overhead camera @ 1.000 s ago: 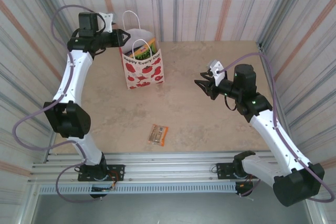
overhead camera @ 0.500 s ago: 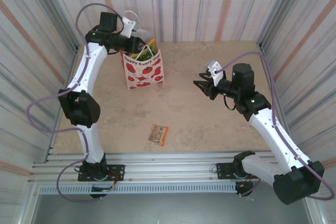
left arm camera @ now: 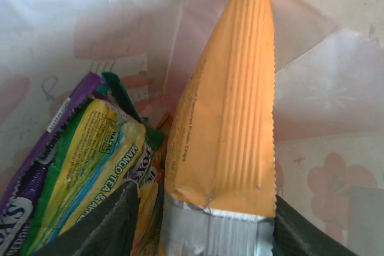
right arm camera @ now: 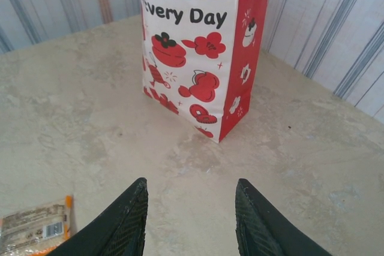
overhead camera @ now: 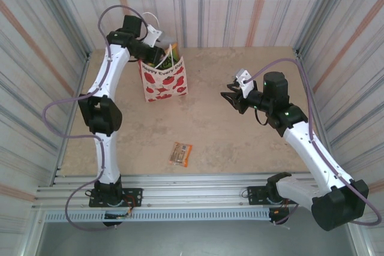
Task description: Place the snacks into the paper bag
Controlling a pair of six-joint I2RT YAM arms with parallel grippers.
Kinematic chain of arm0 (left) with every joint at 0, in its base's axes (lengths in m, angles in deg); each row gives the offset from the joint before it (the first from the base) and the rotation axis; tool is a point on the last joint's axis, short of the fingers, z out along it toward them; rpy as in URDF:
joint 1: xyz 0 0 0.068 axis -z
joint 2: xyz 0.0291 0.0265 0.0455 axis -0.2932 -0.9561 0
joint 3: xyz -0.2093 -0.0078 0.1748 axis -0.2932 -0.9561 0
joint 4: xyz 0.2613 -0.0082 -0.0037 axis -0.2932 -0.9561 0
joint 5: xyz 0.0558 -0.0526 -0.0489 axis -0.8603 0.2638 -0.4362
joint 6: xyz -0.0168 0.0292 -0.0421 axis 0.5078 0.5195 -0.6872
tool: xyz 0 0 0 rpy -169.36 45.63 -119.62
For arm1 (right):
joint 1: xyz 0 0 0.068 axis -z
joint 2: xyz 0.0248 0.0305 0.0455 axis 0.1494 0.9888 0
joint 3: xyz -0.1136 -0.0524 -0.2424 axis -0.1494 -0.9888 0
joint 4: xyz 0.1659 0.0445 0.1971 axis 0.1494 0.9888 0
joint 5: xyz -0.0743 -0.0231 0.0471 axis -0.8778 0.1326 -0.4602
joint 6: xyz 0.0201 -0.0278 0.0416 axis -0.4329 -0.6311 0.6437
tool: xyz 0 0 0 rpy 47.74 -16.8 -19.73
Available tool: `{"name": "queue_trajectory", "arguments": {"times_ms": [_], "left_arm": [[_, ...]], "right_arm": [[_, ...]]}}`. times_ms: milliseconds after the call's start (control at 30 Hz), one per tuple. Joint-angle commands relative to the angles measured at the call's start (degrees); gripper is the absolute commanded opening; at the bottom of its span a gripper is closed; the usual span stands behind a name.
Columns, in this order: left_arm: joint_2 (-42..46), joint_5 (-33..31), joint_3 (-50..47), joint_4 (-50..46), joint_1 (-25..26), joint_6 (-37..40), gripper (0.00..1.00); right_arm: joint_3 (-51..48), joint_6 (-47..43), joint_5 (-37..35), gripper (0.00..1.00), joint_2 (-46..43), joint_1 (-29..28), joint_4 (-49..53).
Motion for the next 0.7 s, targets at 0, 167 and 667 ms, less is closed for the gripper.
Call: {"name": "queue_trajectory", "arguments": {"times_ms": [0,167,667], "left_arm": [[-1.2,0.5,2.8,-3.5,0.6,2.5,0.41],[-0.1,5.3,4.0,-3.7,0.5,2.1,0.20],[-1.1,12.8,4.9,-5.4,-4.0,-5.9,0.09]], "right_arm": [[1.9,-1.0,0.1,0.40,0.4,-0.4,0.6],[1.8,-0.8,0.0,0.40,0.6,-0.4,0.0],[1.8,-0.9,0.7,0.40,0.6,-0.4,-0.4]]}}
